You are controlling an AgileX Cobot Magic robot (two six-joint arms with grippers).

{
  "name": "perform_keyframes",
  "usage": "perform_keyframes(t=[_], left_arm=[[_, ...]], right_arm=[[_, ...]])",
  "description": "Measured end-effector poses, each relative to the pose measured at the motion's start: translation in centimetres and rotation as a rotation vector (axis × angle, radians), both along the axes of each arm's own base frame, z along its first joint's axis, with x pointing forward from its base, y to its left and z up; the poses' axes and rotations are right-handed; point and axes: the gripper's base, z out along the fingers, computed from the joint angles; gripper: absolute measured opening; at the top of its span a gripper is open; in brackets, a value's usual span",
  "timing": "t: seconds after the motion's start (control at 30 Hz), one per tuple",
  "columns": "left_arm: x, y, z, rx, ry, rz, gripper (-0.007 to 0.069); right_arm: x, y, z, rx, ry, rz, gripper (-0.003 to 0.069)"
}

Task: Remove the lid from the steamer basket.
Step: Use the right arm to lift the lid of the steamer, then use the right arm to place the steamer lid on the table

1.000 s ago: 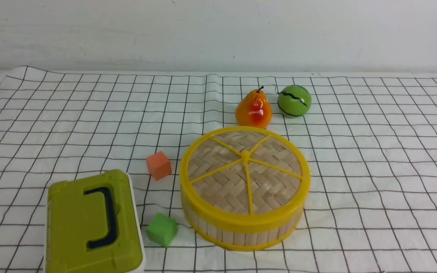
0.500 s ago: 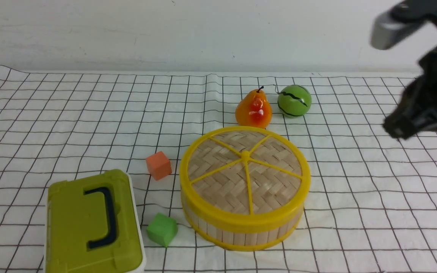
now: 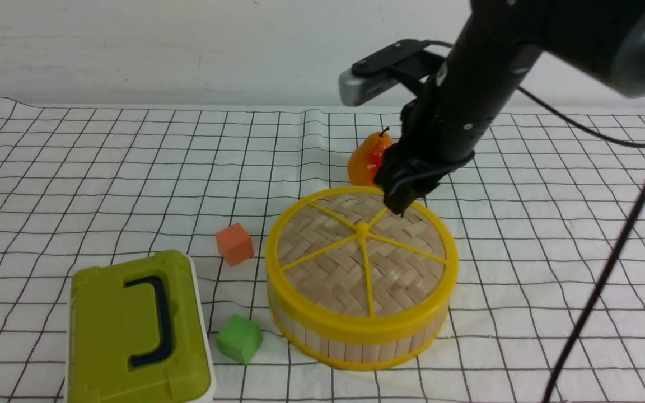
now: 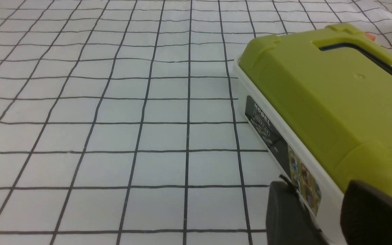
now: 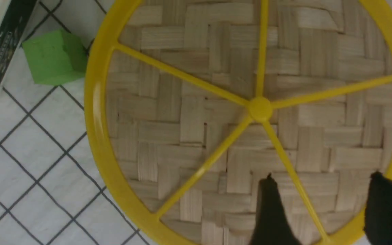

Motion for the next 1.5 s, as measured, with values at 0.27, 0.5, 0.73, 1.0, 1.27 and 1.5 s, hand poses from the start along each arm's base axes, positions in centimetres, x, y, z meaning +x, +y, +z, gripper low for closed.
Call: perform_keyframes(t=[0.27,0.5,0.73,1.0,1.27,1.5], left_arm=[[0.0,0.0,0.0,0.0,0.0,0.0,0.0239],[0.0,0.0,0.0,0.0,0.0,0.0,0.0239],[0.0,0.0,0.0,0.0,0.0,0.0,0.0239],[0.0,0.0,0.0,0.0,0.0,0.0,0.0239],[0.0,0.0,0.0,0.0,0.0,0.0,0.0239],[0.0,0.0,0.0,0.0,0.0,0.0,0.0239]], right_arm=[[1.9,2.4,-4.0,0.007,0.019,-0.007,0.0442],[2.5,2.7,-4.9,0.013,0.011,-0.016,0.0307],[2.4,2.8,-4.8,0.021,0.024,-0.016,0.0095],[-0.1,0.5,1.3,-0.019,-0.066,-0.013,0.0102],[-4.8,-6.8,9.6,0.041,-0.218,-0.163,0.0102],[-7.8,-14.2,7.4,-0.003,-0.136,-0.369,0.0102]])
